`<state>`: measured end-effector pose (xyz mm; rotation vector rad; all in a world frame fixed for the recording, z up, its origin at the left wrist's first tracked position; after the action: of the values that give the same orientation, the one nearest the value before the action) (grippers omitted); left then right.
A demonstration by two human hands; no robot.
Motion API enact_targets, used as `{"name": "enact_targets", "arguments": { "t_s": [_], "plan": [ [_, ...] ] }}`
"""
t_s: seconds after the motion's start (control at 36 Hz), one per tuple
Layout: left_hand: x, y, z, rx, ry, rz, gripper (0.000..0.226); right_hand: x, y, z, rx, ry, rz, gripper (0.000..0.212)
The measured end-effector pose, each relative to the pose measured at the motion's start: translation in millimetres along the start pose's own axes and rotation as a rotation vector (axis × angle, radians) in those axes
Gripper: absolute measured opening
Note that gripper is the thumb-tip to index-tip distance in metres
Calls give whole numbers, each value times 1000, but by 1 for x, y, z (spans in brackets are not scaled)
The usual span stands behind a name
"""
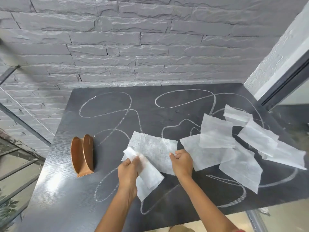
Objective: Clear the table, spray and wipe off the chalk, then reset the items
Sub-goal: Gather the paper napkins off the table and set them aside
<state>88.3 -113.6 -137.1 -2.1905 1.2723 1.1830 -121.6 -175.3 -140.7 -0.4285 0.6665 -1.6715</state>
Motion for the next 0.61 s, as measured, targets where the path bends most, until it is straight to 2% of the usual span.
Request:
{"name": "enact_targets", "arguments": {
  "t_s": [0.17, 0.28, 0.36, 0.42, 0.53, 0.61],
  "plan": [
    [1, 4, 5, -2, -14, -9, 16, 22, 12, -27, -325, 175, 27, 33],
    [3, 5, 7, -8, -19, 5, 12, 23, 20, -33, -381, 232, 36, 39],
    [1, 7, 6, -20, -28, 20, 18, 26, 25, -36, -278, 217, 64, 22],
    [0, 9, 4, -21, -26, 38, 21, 29, 24, -35, -128, 174, 33, 13],
    [0, 11, -2, -19, 16, 54, 22, 33, 11, -26, 214, 93, -46, 11],
    [-1, 14, -6, -16, 35, 80, 25, 39, -12, -15, 312, 14, -108, 12]
  ]
}}
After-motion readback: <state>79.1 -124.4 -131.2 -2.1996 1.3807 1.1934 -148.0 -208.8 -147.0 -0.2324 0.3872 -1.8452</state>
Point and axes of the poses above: each hand's wrist, its own x-axis towards the middle knuckle, its own y-axis out of the palm, z = x × y, the point moved 8 cm from there along x, towards the middle knuckle, and after that the axes turned 14 degrees about -y, right-handed, at the moved point
